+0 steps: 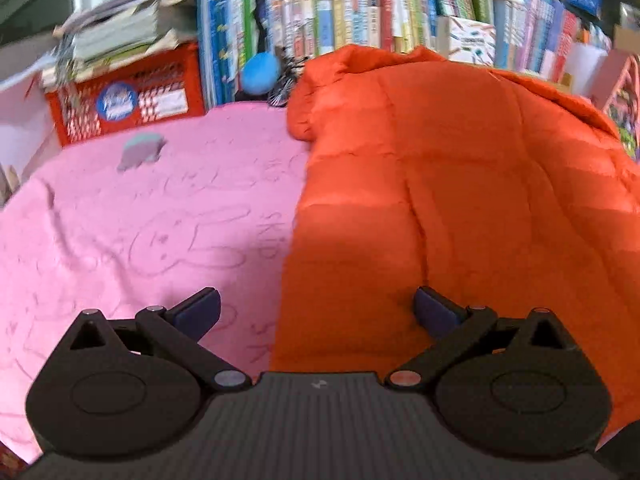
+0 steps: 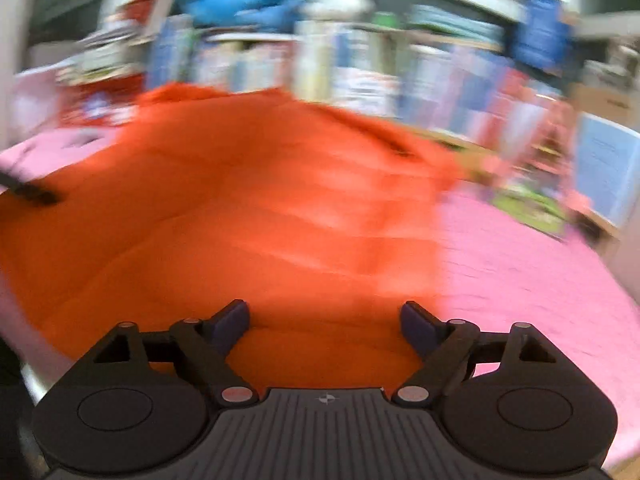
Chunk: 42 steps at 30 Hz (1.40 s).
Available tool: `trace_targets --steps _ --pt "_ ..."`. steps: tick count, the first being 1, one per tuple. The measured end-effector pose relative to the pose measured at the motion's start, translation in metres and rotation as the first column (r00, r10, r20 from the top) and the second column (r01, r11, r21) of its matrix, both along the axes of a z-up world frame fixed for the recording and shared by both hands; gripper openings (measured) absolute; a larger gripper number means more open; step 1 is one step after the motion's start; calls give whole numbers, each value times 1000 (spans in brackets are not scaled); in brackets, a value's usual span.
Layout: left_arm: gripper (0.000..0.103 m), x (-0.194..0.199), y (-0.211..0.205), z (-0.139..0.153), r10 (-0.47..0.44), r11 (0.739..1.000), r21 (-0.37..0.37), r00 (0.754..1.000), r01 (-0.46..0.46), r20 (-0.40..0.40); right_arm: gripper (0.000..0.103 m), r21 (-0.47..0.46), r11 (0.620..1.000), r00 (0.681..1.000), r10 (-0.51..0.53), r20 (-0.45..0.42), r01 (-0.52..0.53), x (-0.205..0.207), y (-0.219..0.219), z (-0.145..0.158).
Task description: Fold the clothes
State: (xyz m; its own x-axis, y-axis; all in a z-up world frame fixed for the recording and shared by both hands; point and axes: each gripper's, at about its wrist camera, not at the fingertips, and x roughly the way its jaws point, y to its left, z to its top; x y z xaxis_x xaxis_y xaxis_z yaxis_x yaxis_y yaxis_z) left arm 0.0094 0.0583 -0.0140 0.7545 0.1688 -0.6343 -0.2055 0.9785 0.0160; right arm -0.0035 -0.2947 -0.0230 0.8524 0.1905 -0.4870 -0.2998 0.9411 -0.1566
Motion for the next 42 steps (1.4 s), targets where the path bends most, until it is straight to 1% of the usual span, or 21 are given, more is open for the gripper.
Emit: trace_targets --steps 1,4,6,7,9,10,11,13,16,17,19,22,24,28,30,32,33,35,37,39,42 --pt "103 1 4 2 8 1000 -18 1000 -8 4 82 -1 999 999 -47 23 47 0 -6 4" --pt "103 10 5 19 25 998 -54 999 -23 38 82 8 996 990 -94 107 94 3 -6 13" --pt "103 15 2 31 -6 997 -76 995 14 99 83 56 996 989 -76 125 69 10 4 21" --pt "103 17 0 36 -31 996 -81 990 42 139 86 85 996 991 -51 124 40 14 10 24" --pt "103 18 -5 38 -110 988 -74 962 133 251 97 138 990 993 24 117 -41 25 27 30" --pt "103 22 -6 35 -125 985 -82 962 149 243 103 150 985 992 62 113 -79 29 38 29" --pt "103 27 -7 33 -140 982 -89 962 165 234 103 163 980 989 100 109 -117 33 49 29" --pt "103 35 -9 27 -167 975 -107 962 193 214 103 138 978 985 142 98 -155 40 71 26" --pt "103 50 0 5 -104 973 -203 994 111 46 103 112 974 980 196 36 -199 53 96 15" --pt "103 49 2 -4 -81 977 -199 997 82 15 103 117 970 977 213 3 -211 56 100 10" --pt "103 35 1 -12 -101 985 -136 994 106 40 103 113 969 973 224 -45 -218 59 104 1" --pt "103 14 -6 -20 -128 989 -66 990 132 65 103 84 981 982 178 -62 -172 58 91 -4" --pt "103 2 -10 -21 -126 990 -59 990 130 67 103 99 983 983 163 -85 -155 59 73 -4" --pt "103 -13 -14 -16 -144 987 -66 989 147 42 103 29 1000 996 15 -90 -13 62 39 -4" --pt "103 -20 -9 -12 -184 977 -104 983 185 19 103 14 997 993 -71 -96 72 63 20 0" --pt "103 -17 9 -3 -200 957 -212 980 199 18 103 14 990 985 -141 -96 143 63 5 7" --pt "103 -9 19 7 -173 957 -227 984 179 47 103 27 985 982 -165 -96 168 62 -4 11" --pt "103 7 37 28 -118 957 -253 987 141 106 103 96 982 985 -153 -79 160 59 -16 20" --pt "103 38 33 52 -96 978 -165 977 128 190 103 154 978 989 -133 -64 141 63 -18 30" --pt "103 78 20 68 -85 993 -56 961 103 264 103 171 979 994 -100 -48 107 71 -7 35" --pt "103 148 1 77 -85 996 63 960 70 266 103 175 984 1000 -15 -27 20 83 21 37"
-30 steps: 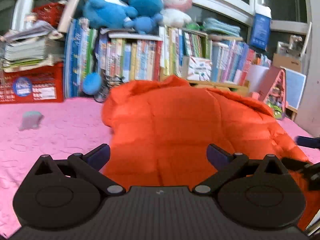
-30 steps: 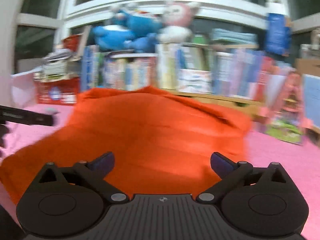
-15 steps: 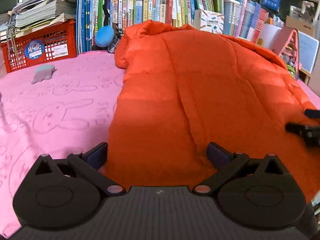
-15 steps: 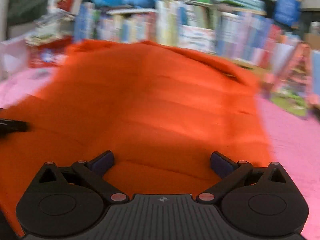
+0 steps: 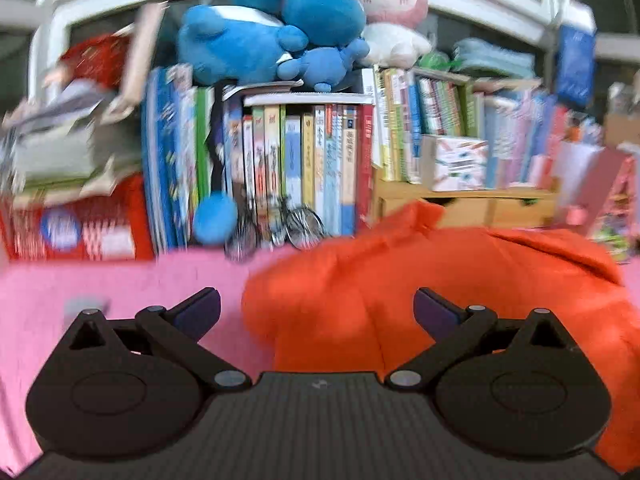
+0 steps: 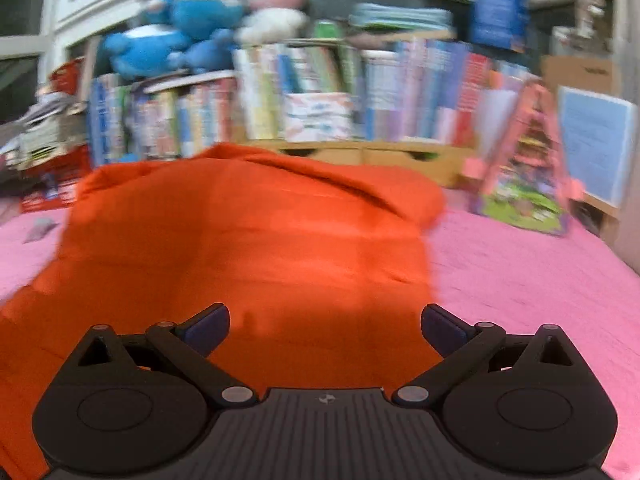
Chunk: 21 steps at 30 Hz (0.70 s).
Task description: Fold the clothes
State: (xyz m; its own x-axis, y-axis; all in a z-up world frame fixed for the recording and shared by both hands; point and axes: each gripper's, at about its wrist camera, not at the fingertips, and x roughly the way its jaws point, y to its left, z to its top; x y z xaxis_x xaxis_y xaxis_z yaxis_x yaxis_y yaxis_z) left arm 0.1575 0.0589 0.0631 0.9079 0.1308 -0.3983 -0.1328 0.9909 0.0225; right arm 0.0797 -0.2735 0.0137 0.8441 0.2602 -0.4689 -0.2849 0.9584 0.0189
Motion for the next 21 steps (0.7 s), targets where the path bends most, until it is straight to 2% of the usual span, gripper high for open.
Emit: trace_targets --steps 2,5,6,8,11,13,14,18,21 --pt "103 41 -13 -2 16 997 71 999 -14 -38 103 -21 998 999 51 5 -51 2 18 -5" --pt "102 84 -16 -23 92 987 144 983 -69 -159 103 -60 995 996 83 -29 -84 6 35 -21" --pt "103 89 -10 -32 118 987 131 976 -95 -184 103 -72 993 995 87 -45 -91 7 39 -27" --pt "103 83 7 -49 136 991 50 969 -128 -207 103 -90 991 993 94 -66 -100 8 43 -38" --pt "103 58 23 -72 106 987 -95 968 -130 -228 103 -52 987 987 151 -63 -154 4 37 -26" --pt "103 42 34 -87 86 973 -187 967 -132 -238 103 -40 983 984 180 -13 -180 10 35 -6" --pt "103 35 34 -86 90 973 -189 969 -136 -230 103 -36 980 981 194 13 -193 13 35 5" --pt "103 17 23 -85 115 973 -170 965 -157 -237 103 -194 967 968 196 156 -165 73 64 41" --pt "103 19 19 -85 127 976 -142 960 -167 -251 103 -280 946 966 213 145 -166 134 113 37"
